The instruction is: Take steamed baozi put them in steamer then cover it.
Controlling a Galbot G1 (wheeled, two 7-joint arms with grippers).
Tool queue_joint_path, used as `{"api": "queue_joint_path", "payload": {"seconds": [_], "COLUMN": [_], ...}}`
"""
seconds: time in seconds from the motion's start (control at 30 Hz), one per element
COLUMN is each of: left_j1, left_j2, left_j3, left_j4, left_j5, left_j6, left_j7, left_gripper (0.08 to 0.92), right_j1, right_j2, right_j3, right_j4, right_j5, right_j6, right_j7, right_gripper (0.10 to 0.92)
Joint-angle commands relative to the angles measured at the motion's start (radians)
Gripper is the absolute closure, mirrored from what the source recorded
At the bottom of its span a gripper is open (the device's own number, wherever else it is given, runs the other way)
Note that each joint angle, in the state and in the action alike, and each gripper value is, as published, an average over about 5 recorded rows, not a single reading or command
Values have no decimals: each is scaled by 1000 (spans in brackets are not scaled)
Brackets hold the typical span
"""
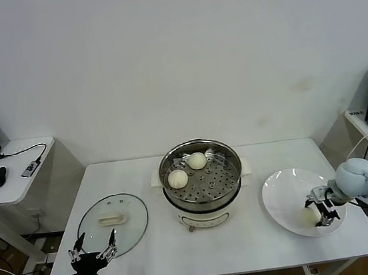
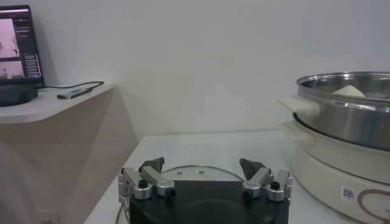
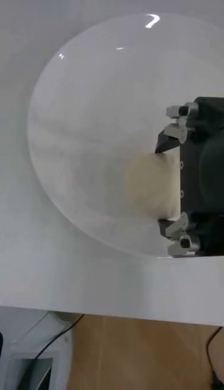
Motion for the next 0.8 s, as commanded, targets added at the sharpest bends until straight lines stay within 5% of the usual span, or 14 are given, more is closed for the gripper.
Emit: {"api": "queue_joint_path", "payload": {"seconds": [0.03,0.5,0.8], "left_j1": [1,-6,-14], "left_j2": [0,6,14], "left_j3": [0,7,21], "left_j4": [-1,-7,-10], "left_j5": [0,-1,-1], "left_j6": [0,0,1], "left_j7": [0,0,0], "left_gripper": [177,177,177], "right_j1": [8,386,878], "right_j2": [-4,-89,26], "right_j3": [4,-139,-464], "right_j4": [4,42,17], "right_j5": [1,180,333], "right_j6": [1,-9,-26], "right_j7": [-4,-73,-70], "right_gripper": [432,457,456]}}
